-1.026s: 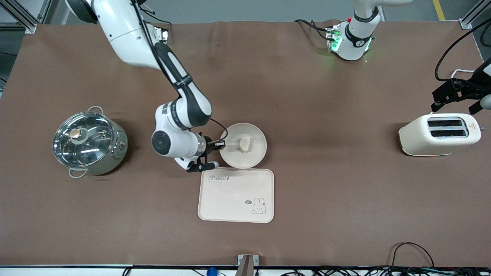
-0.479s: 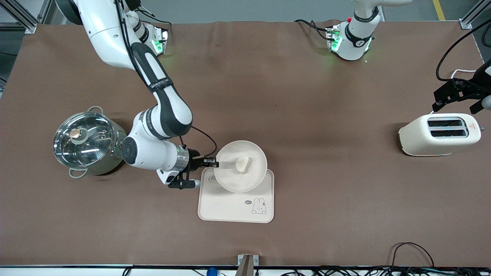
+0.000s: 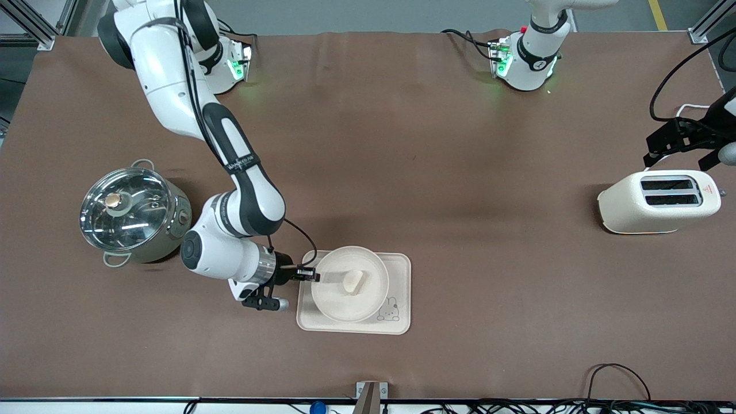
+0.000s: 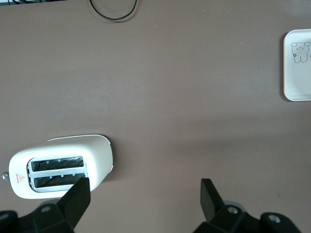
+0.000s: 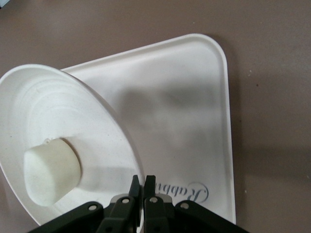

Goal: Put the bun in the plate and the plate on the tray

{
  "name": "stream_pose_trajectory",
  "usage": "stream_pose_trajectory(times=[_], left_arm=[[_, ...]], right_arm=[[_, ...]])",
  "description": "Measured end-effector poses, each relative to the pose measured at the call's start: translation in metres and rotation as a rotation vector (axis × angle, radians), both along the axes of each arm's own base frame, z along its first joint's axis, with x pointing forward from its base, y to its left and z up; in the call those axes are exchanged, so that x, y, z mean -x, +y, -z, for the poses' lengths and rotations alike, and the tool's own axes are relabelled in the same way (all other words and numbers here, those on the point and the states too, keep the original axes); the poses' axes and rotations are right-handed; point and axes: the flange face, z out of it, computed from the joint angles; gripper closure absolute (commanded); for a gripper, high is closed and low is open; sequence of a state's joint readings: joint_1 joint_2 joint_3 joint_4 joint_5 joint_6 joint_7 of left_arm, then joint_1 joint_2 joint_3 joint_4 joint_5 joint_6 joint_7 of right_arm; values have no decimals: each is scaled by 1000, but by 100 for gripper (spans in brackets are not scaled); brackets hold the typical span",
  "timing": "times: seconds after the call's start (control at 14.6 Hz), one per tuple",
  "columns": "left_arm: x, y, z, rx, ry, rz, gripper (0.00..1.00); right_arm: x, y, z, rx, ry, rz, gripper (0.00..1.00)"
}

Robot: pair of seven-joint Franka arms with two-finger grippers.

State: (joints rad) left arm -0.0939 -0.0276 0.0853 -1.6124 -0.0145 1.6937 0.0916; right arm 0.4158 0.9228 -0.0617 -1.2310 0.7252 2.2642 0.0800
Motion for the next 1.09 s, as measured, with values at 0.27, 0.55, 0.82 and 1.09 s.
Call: stream_pose_trajectory(times=[0.27, 0.55, 0.82, 1.09], left_arm=[[0, 0, 0, 0, 0, 3, 0], [0, 0, 0, 0, 0, 2, 0], [0, 0, 0, 0, 0, 2, 0], [0, 0, 0, 0, 0, 2, 0]], right_arm=[[-6, 5, 32, 8, -21, 18, 99], [-4, 13, 47, 7, -29, 22, 98], [-3, 13, 50, 9, -25, 22, 69], [-5, 11, 48, 6, -30, 25, 30]])
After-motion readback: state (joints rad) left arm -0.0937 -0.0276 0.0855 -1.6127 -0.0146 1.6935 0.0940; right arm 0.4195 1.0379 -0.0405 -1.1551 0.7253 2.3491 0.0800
